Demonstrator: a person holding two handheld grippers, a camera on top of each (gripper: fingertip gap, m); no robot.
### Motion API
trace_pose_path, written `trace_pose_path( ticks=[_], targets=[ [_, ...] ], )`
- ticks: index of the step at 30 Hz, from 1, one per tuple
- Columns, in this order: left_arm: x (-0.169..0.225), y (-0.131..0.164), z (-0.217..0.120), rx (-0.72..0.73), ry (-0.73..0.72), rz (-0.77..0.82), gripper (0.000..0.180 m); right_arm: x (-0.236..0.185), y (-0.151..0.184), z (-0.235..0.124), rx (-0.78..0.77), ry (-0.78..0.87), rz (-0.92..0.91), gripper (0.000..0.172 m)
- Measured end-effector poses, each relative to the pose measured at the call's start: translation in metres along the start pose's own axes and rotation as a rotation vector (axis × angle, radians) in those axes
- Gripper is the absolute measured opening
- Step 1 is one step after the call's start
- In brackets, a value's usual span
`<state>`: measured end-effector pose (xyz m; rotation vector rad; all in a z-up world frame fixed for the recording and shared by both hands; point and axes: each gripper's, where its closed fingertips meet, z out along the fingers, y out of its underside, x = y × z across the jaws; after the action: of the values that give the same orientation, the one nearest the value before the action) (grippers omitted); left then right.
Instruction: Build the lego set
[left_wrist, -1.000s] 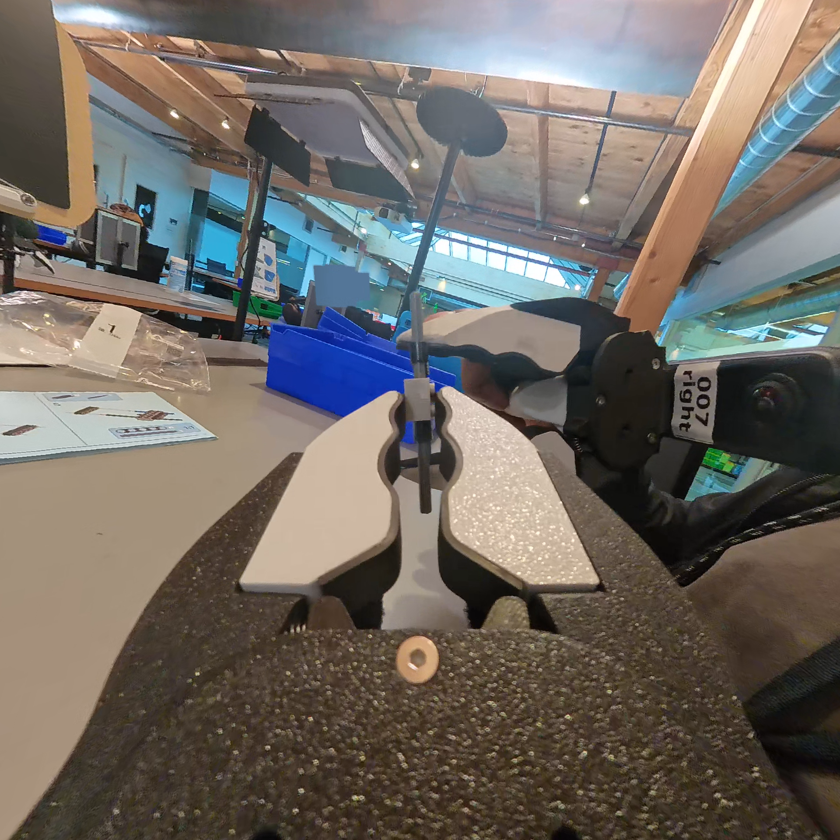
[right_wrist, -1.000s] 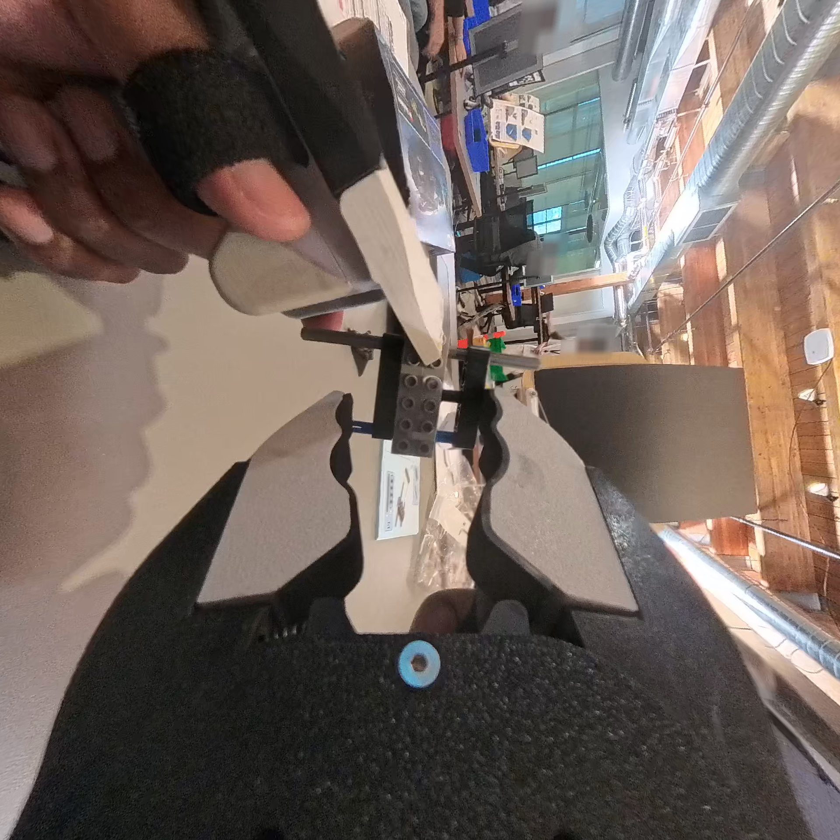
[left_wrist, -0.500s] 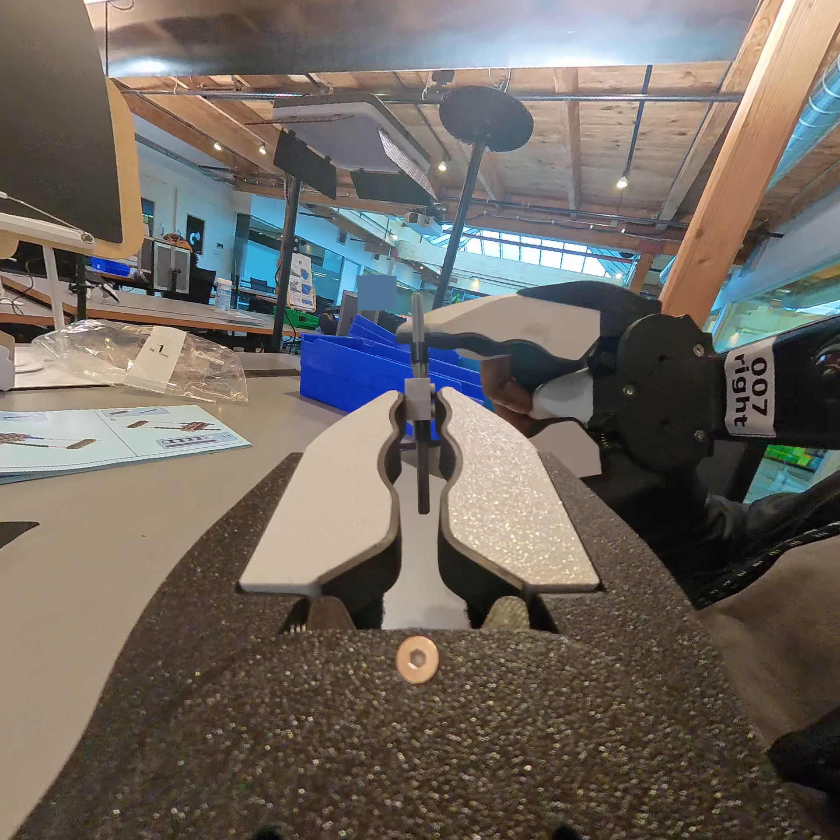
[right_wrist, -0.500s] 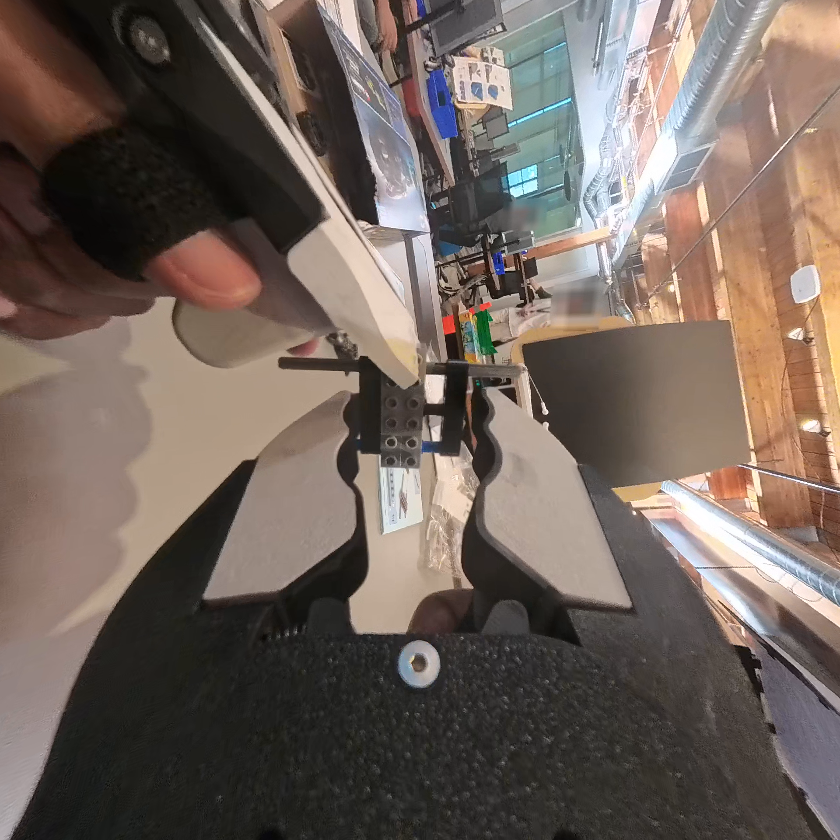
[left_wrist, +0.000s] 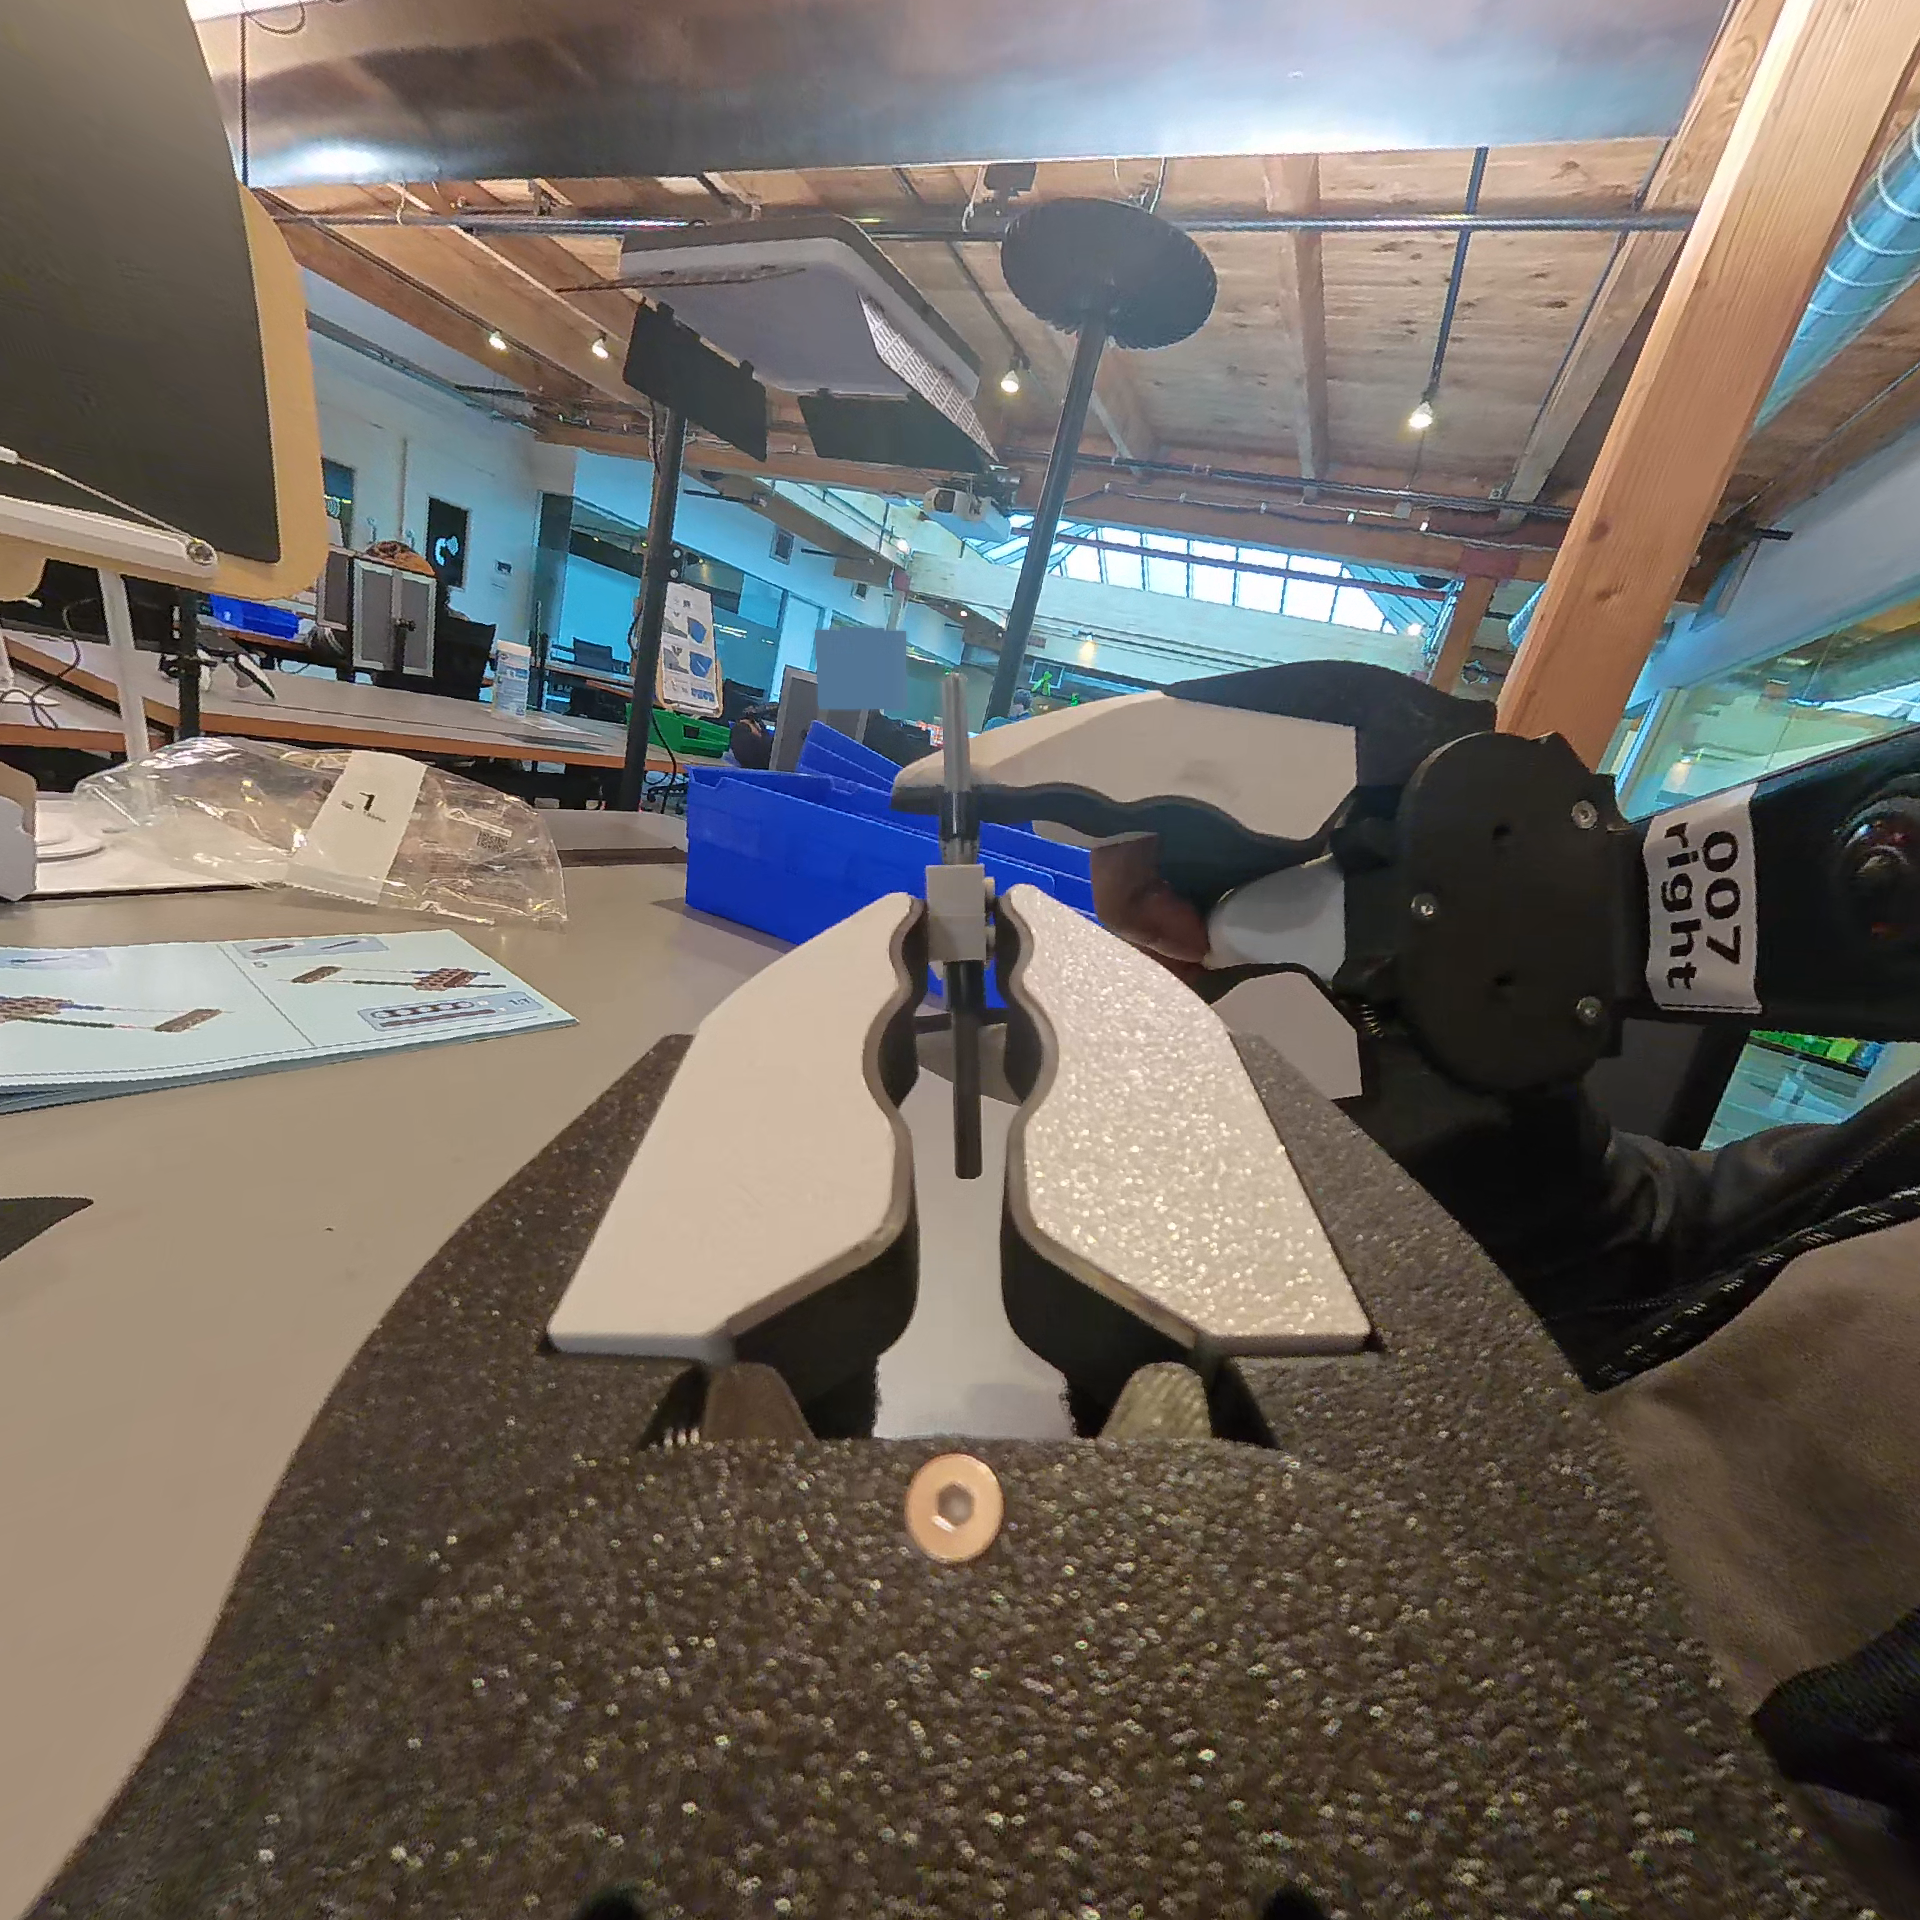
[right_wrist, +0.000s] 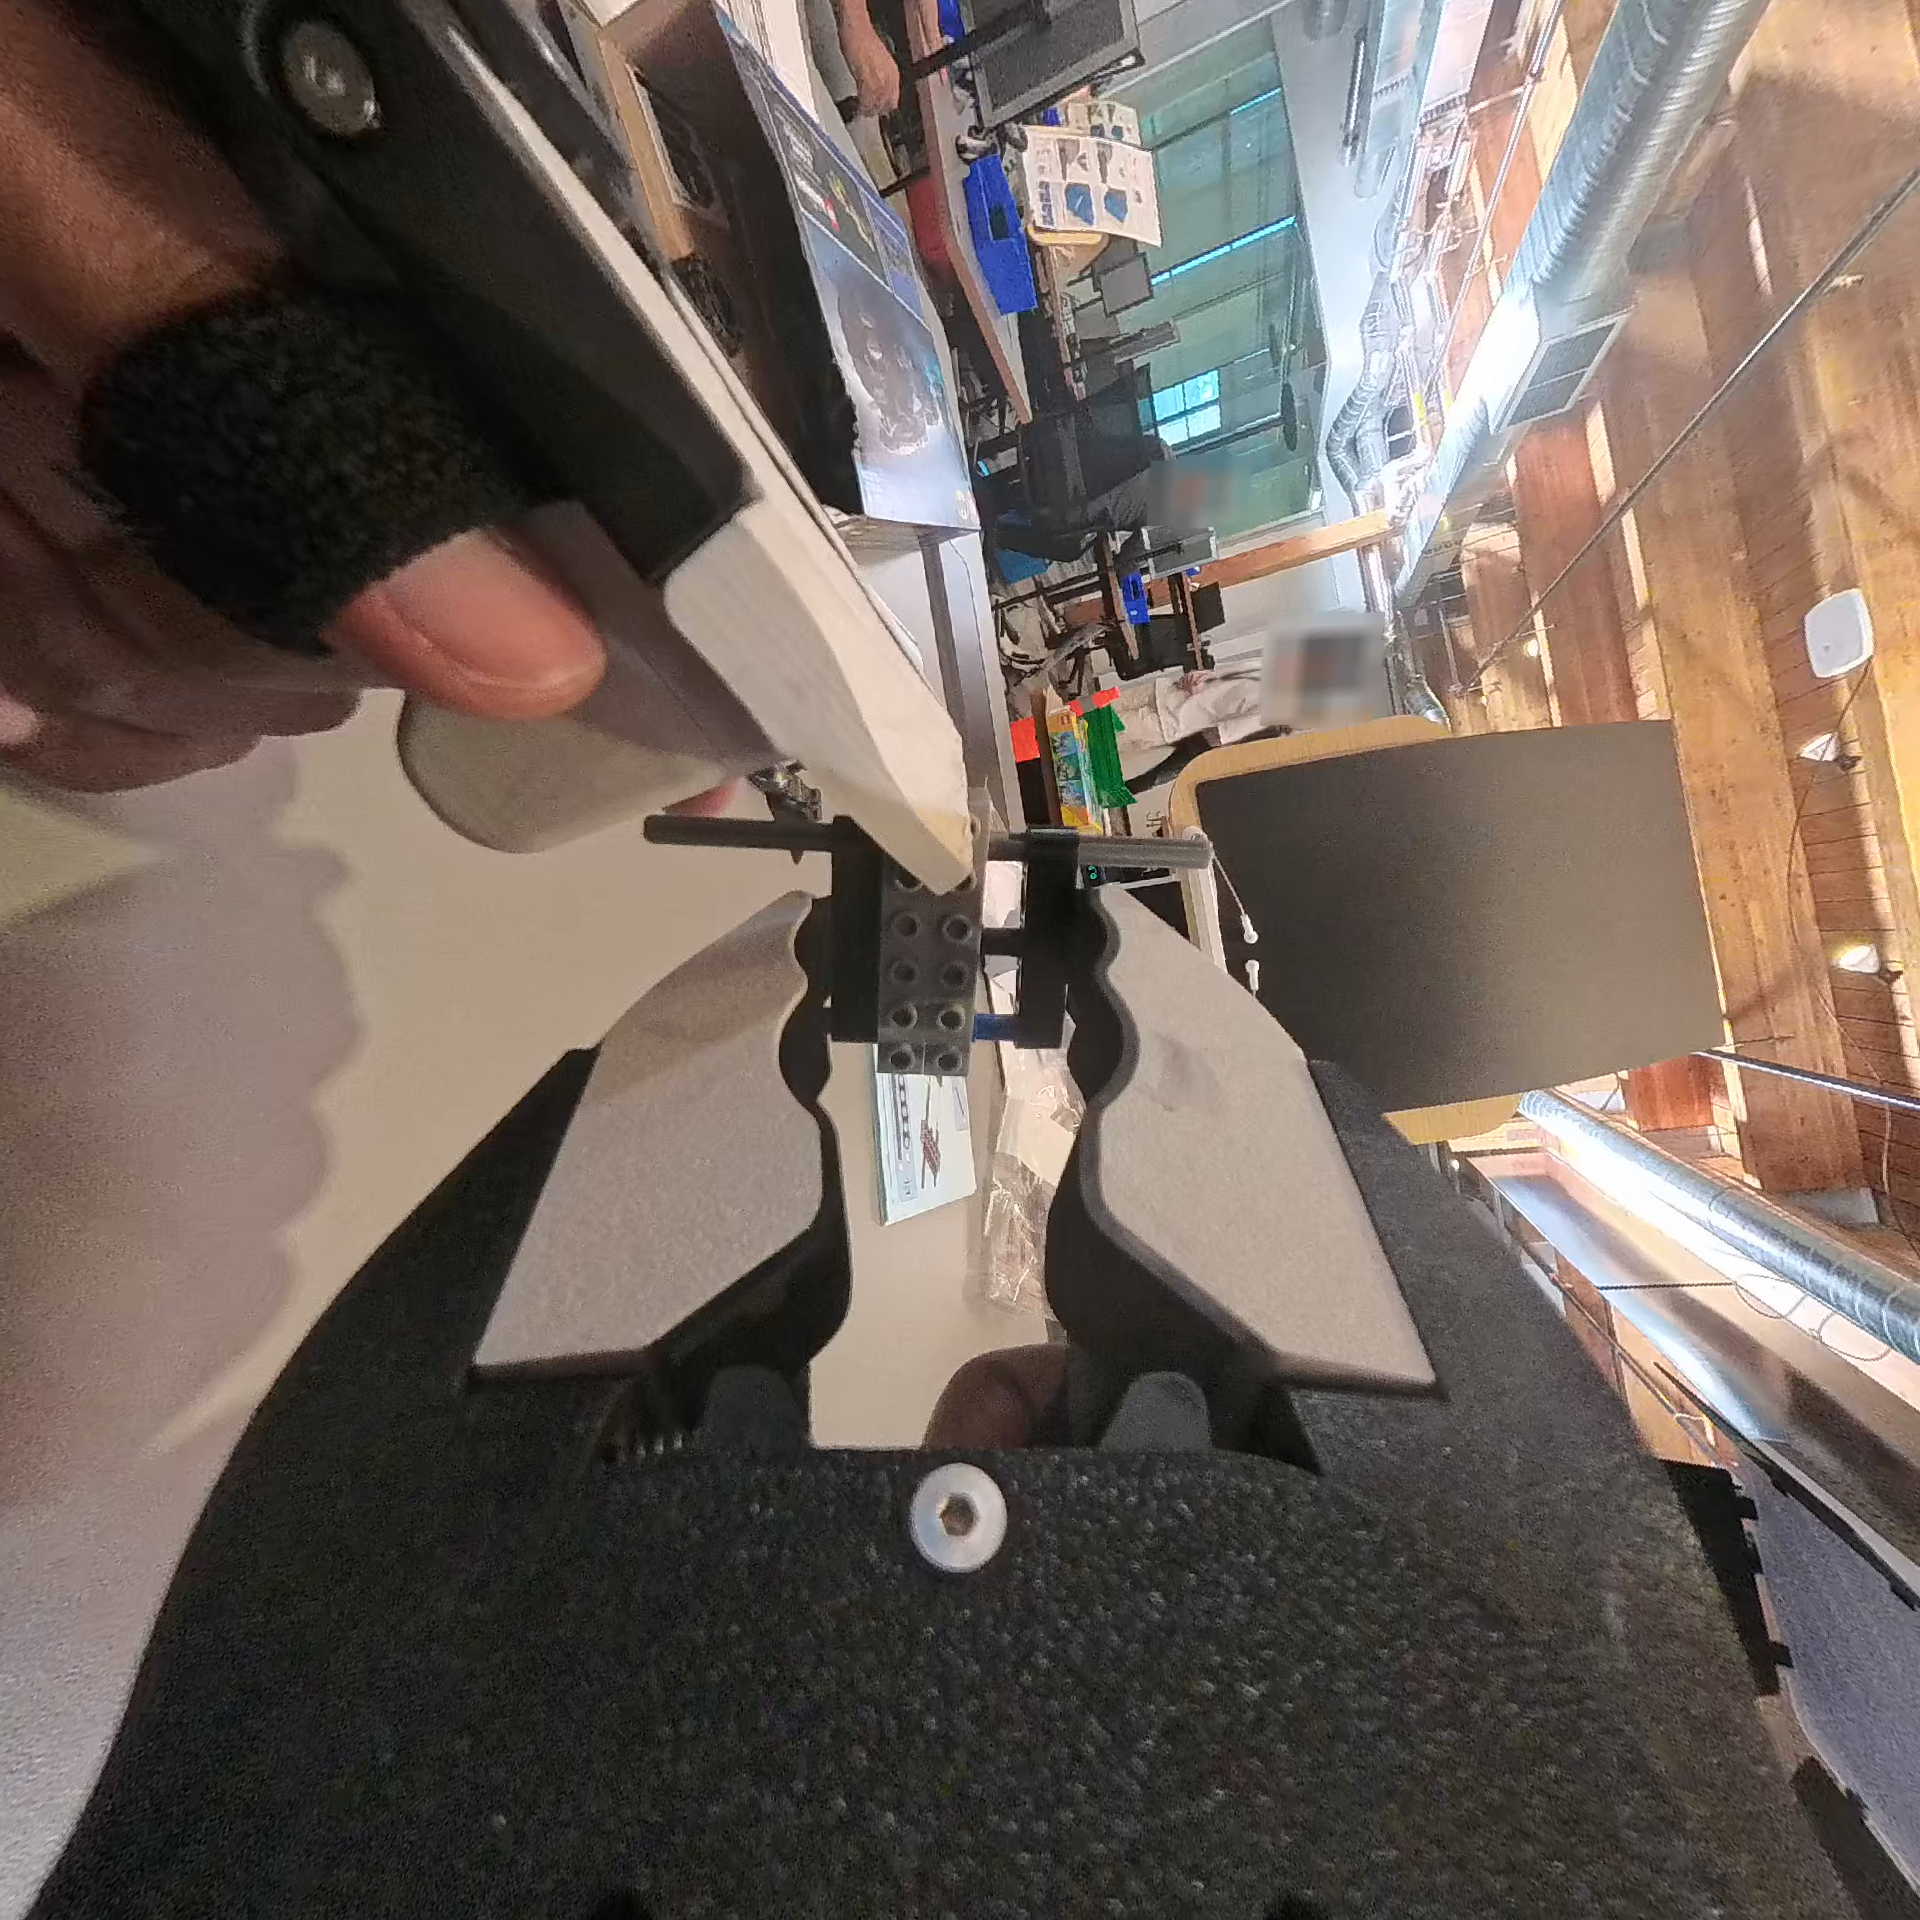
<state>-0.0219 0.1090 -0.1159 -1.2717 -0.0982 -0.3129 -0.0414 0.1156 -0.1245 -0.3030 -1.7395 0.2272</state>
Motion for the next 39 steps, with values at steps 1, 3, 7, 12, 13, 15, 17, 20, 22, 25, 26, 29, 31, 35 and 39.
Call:
trace_pose_path(
  ticks=[1, 3, 7, 12, 13, 15, 17, 20, 22, 25, 26, 29, 31, 35, 39],
  targets=[
    [0.000, 0.000, 0.000, 0.000, -0.001, 0.000, 0.011, 0.000, 0.000, 0.000, 0.000, 0.000, 0.000, 0.043],
    [-0.001, 0.000, 0.000, -0.001, -0.001, -0.003, 0.011, 0.000, 0.000, 0.000, 0.005, 0.003, 0.000, 0.044],
    [-0.004, -0.005, -0.003, 0.036, 0.011, -0.058, 0.011, 0.007, -0.003, -0.003, 0.049, 0.055, 0.023, 0.049],
    [-0.004, -0.011, -0.007, 0.086, 0.117, -0.239, 0.011, 0.011, -0.003, -0.016, 0.132, 0.042, 0.064, 0.053],
    [-0.004, -0.012, -0.008, 0.093, 0.132, -0.261, 0.012, 0.014, -0.004, -0.019, 0.151, 0.048, 0.067, 0.053],
    [-0.004, -0.014, -0.009, 0.106, 0.151, -0.283, 0.011, 0.017, -0.006, -0.024, 0.185, 0.044, 0.070, 0.053],
    [-0.003, -0.017, -0.011, 0.125, 0.176, -0.303, 0.011, 0.018, -0.008, -0.030, 0.226, 0.025, 0.064, 0.055],
    [-0.001, -0.021, -0.013, 0.144, 0.220, -0.340, 0.011, 0.021, -0.007, -0.039, 0.278, -0.009, 0.081, 0.055],
    [0.003, -0.022, -0.013, 0.147, 0.270, -0.372, 0.011, 0.022, -0.008, -0.044, 0.318, -0.031, 0.094, 0.054],
    [0.011, -0.022, -0.013, 0.143, 0.342, -0.418, 0.011, 0.019, -0.009, -0.045, 0.339, -0.058, 0.076, 0.054],
    [0.014, -0.022, -0.014, 0.141, 0.370, -0.433, 0.011, 0.018, -0.010, -0.045, 0.345, -0.062, 0.070, 0.054],
    [0.019, -0.022, -0.014, 0.128, 0.410, -0.441, 0.011, 0.016, -0.012, -0.044, 0.354, -0.065, 0.053, 0.053],
    [0.022, -0.020, -0.014, 0.117, 0.423, -0.430, 0.011, 0.014, -0.013, -0.043, 0.347, -0.060, 0.029, 0.049],
    [0.024, -0.020, -0.014, 0.114, 0.432, -0.430, 0.011, 0.013, -0.015, -0.043, 0.344, -0.046, 0.004, 0.041],
    [0.023, -0.022, -0.015, 0.126, 0.427, -0.427, 0.011, 0.014, -0.016, -0.042, 0.336, -0.026, 0.010, 0.040]
  ],
)
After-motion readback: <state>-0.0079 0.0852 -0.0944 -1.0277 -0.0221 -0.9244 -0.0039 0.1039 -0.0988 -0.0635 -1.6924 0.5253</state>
